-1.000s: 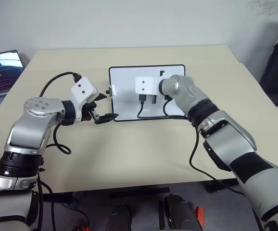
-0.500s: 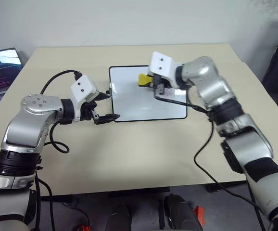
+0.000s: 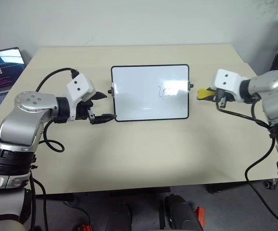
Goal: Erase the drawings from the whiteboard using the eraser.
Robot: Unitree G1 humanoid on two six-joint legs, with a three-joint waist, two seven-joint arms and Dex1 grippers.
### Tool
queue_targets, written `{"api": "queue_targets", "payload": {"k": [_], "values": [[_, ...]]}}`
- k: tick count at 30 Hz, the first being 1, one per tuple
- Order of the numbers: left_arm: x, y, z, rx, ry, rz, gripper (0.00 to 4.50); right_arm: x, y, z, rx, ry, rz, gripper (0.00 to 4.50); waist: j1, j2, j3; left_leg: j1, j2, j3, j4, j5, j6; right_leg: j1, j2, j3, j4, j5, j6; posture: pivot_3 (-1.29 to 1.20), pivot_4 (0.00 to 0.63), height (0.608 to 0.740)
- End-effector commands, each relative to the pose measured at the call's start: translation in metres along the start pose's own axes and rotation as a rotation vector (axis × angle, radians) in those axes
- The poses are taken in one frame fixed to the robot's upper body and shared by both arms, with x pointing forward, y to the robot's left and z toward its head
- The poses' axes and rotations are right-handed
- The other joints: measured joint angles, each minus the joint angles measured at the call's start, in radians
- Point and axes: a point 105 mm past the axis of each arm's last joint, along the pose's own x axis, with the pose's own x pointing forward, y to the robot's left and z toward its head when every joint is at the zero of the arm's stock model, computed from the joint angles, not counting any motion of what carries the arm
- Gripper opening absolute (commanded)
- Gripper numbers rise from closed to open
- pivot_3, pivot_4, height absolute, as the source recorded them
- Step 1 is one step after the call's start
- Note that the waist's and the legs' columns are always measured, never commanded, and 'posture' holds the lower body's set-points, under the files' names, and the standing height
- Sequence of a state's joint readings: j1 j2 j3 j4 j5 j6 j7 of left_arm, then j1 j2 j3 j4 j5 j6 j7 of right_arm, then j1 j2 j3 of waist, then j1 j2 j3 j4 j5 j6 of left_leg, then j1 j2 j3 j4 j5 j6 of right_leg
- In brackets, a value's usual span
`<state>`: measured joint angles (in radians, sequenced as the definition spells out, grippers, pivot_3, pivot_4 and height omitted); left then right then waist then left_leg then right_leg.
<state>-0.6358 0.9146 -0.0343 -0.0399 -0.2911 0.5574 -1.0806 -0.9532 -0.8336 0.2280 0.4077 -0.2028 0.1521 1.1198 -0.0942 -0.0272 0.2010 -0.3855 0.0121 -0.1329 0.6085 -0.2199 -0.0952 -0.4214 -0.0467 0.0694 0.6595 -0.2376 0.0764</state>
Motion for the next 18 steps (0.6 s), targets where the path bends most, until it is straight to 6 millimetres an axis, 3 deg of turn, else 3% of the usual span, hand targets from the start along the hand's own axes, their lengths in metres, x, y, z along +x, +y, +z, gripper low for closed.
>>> {"api": "queue_targets", "payload": {"k": [1,10,18], "values": [[-0.003,0.006,0.009,0.042,-0.017,0.023,4.50,-0.011,-0.016,0.009,-0.028,-0.031,-0.079,0.83,-0.003,0.000,0.000,0.000,0.000,0.000,0.000,0.000,0.000,0.000,0.000,0.000,0.000,0.000,0.000,0.00,0.150,0.740],[-0.002,0.009,0.009,0.052,-0.020,0.043,4.50,-0.005,-0.018,0.025,-0.017,-0.108,-0.107,0.83,0.002,0.000,0.000,-0.001,0.000,0.001,0.000,0.000,0.000,0.000,0.000,0.001,0.000,0.000,0.000,0.00,0.150,0.740],[-0.004,0.022,0.024,0.073,-0.081,0.127,4.50,-0.008,-0.045,0.043,0.008,-0.186,-0.257,0.83,0.005,0.000,0.000,-0.001,0.000,0.001,0.001,0.000,0.000,0.000,0.000,0.001,0.000,0.001,-0.001,0.00,0.150,0.740]]}}
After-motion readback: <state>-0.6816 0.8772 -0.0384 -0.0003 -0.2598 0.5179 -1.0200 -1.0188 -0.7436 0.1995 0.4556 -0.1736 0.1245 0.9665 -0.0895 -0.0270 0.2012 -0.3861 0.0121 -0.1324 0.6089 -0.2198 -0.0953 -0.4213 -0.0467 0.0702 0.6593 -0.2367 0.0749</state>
